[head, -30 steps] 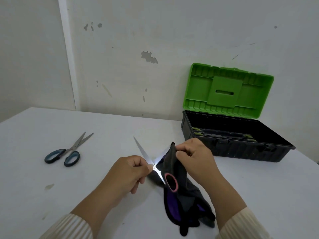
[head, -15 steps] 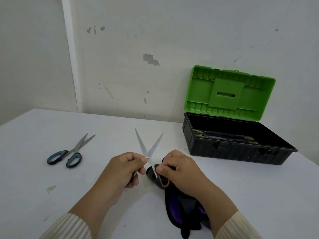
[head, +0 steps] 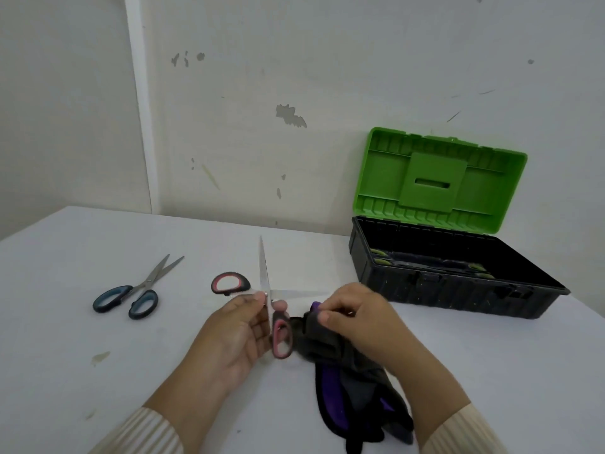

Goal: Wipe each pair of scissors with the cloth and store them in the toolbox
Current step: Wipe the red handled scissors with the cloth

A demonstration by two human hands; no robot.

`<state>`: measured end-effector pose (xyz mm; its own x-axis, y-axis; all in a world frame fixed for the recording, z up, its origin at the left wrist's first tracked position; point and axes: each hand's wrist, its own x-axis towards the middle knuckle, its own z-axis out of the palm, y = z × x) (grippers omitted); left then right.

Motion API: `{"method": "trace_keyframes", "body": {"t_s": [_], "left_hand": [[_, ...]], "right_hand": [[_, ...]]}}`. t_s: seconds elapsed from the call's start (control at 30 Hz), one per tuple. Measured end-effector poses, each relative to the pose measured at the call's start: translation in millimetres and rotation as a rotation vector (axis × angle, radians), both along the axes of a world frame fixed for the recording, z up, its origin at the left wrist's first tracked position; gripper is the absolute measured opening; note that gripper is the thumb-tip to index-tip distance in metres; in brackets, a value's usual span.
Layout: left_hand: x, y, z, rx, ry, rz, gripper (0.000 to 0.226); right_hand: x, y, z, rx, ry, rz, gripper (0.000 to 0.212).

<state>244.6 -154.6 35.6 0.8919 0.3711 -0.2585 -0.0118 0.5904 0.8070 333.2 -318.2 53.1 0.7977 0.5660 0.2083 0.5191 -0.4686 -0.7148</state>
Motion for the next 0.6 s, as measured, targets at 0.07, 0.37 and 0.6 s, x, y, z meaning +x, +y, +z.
{"method": "trace_keyframes", "body": {"t_s": [0.07,0.37,0.6], "left_hand": [[-1.3,2.5,0.1,0.069,0.030,0.019,0.013],[-4.4,-19.5,-2.0,0.446,0.128,-0.115,0.019],[-5.8,-24.4,-2.4,0.624,0.117,-0.085,0.016]], "right_hand": [[12.0,-13.5,0.6,0.185,0.055,-0.188,0.024],[-26.4,25.5,-2.7,0.081,-0.368,0.015,0.021],[-13.2,28.8,-10.2,-0.006,-0.345,-0.022,0.019]]}}
